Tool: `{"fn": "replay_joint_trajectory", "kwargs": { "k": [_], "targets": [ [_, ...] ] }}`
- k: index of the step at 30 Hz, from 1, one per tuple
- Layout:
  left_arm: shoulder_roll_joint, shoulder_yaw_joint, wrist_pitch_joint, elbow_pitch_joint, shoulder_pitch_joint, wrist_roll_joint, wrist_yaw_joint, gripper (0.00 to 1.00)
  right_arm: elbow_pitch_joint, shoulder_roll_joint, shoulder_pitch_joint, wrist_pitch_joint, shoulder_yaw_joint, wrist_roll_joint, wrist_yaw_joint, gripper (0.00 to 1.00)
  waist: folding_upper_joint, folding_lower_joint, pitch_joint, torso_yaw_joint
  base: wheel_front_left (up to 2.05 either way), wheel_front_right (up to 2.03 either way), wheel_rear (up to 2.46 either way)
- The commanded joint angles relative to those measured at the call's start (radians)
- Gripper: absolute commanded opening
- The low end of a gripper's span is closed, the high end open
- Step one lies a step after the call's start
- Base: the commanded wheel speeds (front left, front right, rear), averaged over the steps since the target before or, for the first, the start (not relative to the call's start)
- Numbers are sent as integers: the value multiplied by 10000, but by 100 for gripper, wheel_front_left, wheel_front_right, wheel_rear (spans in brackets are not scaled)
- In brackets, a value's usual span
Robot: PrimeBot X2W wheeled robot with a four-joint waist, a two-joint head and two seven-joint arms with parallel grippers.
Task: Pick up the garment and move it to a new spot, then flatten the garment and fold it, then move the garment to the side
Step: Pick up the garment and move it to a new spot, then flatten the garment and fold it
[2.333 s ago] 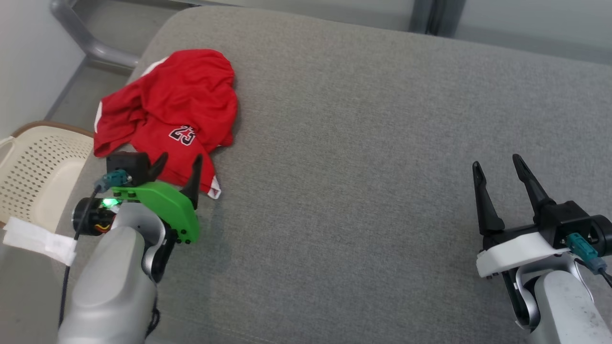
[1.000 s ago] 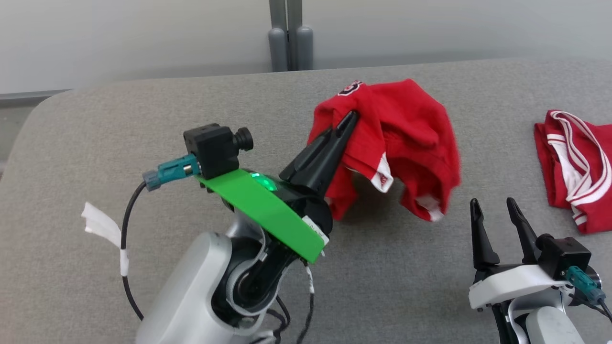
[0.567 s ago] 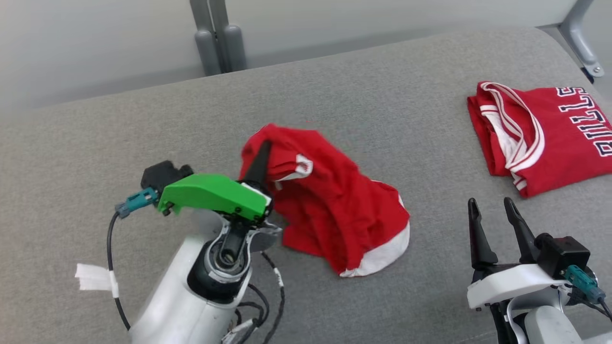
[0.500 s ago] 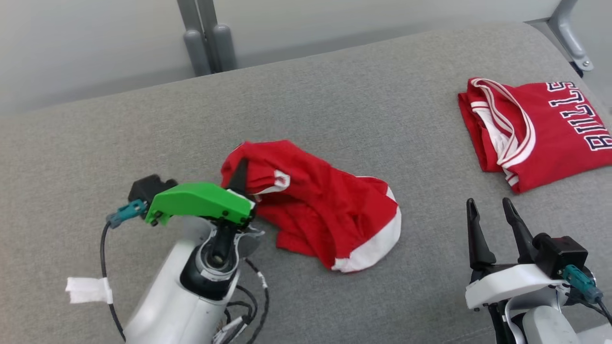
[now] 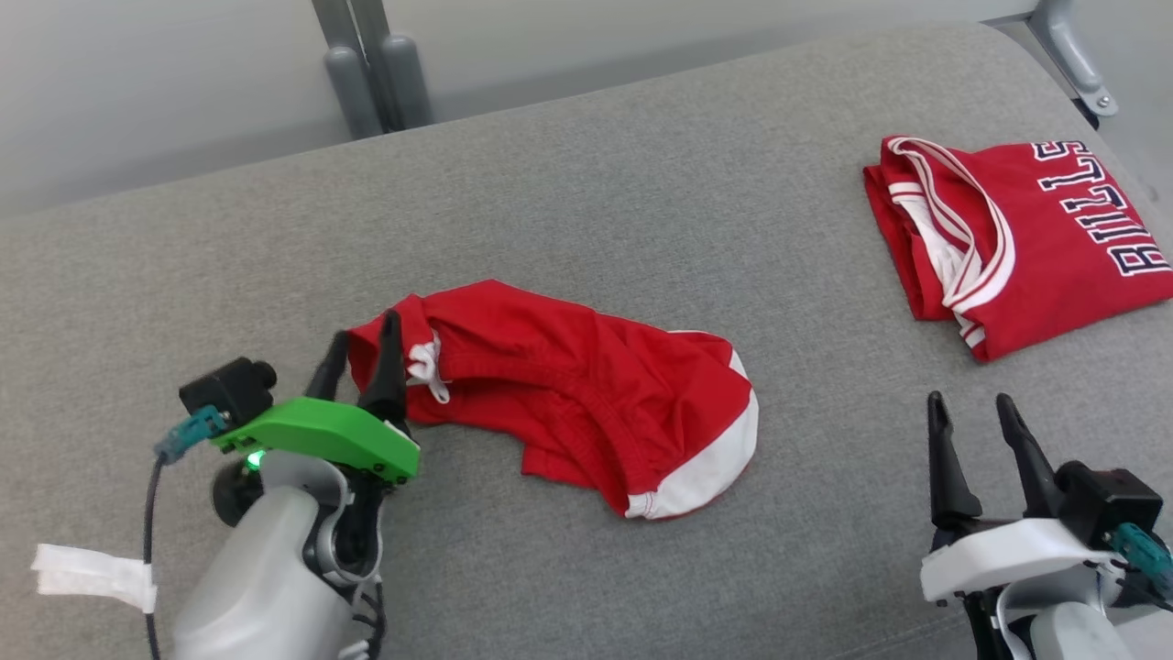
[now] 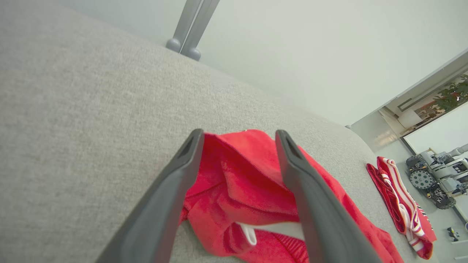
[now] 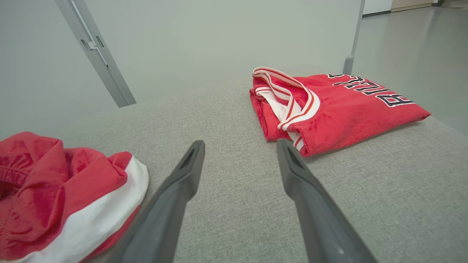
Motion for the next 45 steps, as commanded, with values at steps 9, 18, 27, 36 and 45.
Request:
{"fn": "replay_joint_trajectory", "kwargs": {
  "k": [9, 18, 27, 36, 45],
  "targets": [
    [378, 1596, -52, -4037, 3593, 5635, 927, 100, -354, -33, 925, -26, -652, -721, -3, 100, -1, 0, -1198, 1579, 0, 0, 0],
    [32, 3508, -54, -5894, 7015, 8050, 692, 100, -714, -36, 1589, -26, -1030, -910, -3, 100, -1, 0, -1758, 2589, 0, 0, 0],
    [-611, 4568, -55, -5959, 7361, 8876, -595, 100, -485, -34, 2024, -26, -1057, -989, -3, 100, -1, 0, -1836, 3129, 0, 0, 0],
    [-888, 4949, -56, -5767, 7080, 9262, -1024, 100, -462, -36, 1821, -26, -986, -999, -3, 100, -1, 0, -1729, 3059, 0, 0, 0],
    [-983, 5083, -56, -5628, 6994, 9343, -1129, 100, -388, -36, 1786, -26, -882, -1003, -3, 100, -1, 0, -1686, 2988, 0, 0, 0]
  ]
}}
